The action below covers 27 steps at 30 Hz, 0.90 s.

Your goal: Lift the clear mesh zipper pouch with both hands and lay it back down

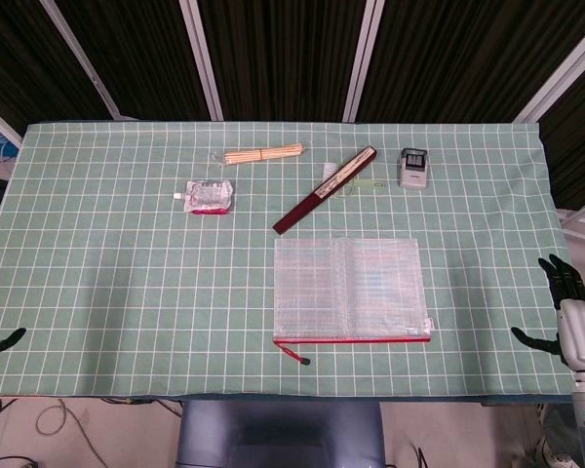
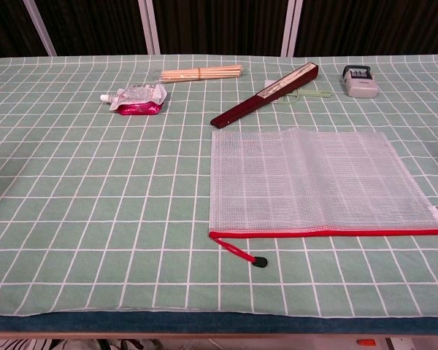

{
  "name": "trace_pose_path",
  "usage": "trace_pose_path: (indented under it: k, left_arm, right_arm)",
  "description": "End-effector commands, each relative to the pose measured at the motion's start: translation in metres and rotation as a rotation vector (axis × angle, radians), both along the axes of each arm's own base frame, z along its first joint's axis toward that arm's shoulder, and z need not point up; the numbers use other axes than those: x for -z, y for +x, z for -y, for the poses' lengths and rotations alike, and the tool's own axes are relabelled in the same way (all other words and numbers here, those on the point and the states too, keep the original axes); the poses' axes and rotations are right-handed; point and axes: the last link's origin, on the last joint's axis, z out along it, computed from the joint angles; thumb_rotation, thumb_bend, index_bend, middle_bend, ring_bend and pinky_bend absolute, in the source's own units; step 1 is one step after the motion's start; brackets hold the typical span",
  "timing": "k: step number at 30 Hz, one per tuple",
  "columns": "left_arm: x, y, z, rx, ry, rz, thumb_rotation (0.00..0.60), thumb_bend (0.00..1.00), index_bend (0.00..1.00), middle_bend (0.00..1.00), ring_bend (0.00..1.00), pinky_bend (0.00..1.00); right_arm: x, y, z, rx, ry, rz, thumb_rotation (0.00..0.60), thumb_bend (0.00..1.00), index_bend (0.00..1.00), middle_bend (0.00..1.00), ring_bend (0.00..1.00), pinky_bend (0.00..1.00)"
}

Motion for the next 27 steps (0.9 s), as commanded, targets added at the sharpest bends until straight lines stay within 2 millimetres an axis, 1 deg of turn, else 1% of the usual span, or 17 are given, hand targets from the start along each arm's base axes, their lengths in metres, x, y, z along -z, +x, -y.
trace_pose_path:
  k: [1,3,5,8,11,13,14,16,17,21,25,27]
  left_arm:
    - [0.001,0.000,0.000,-0.002,0.000,-0.001,0.600,0.00,0.00,0.00,0.00,0.00]
    - [0.001,0.001,-0.001,-0.001,0.000,-0.003,0.600,0.00,0.00,0.00,0.00,0.00]
    - [0.002,0.001,-0.001,-0.003,0.001,-0.007,0.600,0.00,0.00,0.00,0.00,0.00]
    - [0.003,0.001,-0.003,-0.006,0.002,-0.017,0.600,0.00,0.00,0.00,0.00,0.00]
    - [0.004,0.001,-0.004,-0.010,0.005,-0.028,0.600,0.00,0.00,0.00,0.00,0.00]
    - [0.005,0.001,-0.005,-0.014,0.008,-0.032,0.600,0.00,0.00,0.00,0.00,0.00]
    - [0.005,0.001,-0.005,-0.015,0.009,-0.032,0.600,0.00,0.00,0.00,0.00,0.00]
    - [0.005,0.000,-0.005,-0.022,0.012,-0.030,0.600,0.00,0.00,0.00,0.00,0.00]
    - [0.005,0.000,-0.006,-0.027,0.013,-0.028,0.600,0.00,0.00,0.00,0.00,0.00]
    - [0.006,-0.001,-0.007,-0.035,0.018,-0.031,0.600,0.00,0.00,0.00,0.00,0.00]
    - [0.006,-0.003,-0.009,-0.051,0.020,-0.037,0.600,0.00,0.00,0.00,0.00,0.00]
    - [0.007,-0.003,-0.009,-0.061,0.020,-0.035,0.600,0.00,0.00,0.00,0.00,0.00]
  right_arm:
    - [-0.001,0.006,0.002,-0.027,0.000,0.011,0.600,0.07,0.00,0.00,0.00,0.21]
    - [-0.001,0.012,0.004,-0.053,-0.001,0.020,0.600,0.07,0.00,0.00,0.00,0.21]
    - [-0.002,0.018,0.007,-0.078,-0.001,0.033,0.600,0.07,0.00,0.00,0.01,0.24]
    - [0.000,0.030,0.016,-0.132,0.009,0.043,0.600,0.08,0.00,0.06,0.09,0.33]
    - [0.006,0.045,0.026,-0.180,0.031,0.048,0.600,0.09,0.00,0.22,0.23,0.46]
    - [0.013,0.059,0.033,-0.209,0.062,0.064,0.600,0.11,0.00,0.35,0.38,0.57]
    - [0.015,0.064,0.035,-0.216,0.073,0.068,0.600,0.11,0.00,0.40,0.42,0.60]
    - [0.025,0.082,0.042,-0.245,0.121,0.087,0.600,0.13,0.00,0.51,0.54,0.68]
    - [0.030,0.090,0.046,-0.253,0.145,0.093,0.600,0.14,0.01,0.54,0.58,0.70]
    - [0.050,0.121,0.057,-0.281,0.236,0.105,0.600,0.19,0.11,0.76,0.78,0.83]
    - [0.071,0.154,0.065,-0.334,0.297,0.107,0.600,0.23,0.24,0.95,0.95,0.92]
    - [0.081,0.166,0.067,-0.354,0.314,0.113,0.600,0.24,0.29,0.99,0.99,0.94]
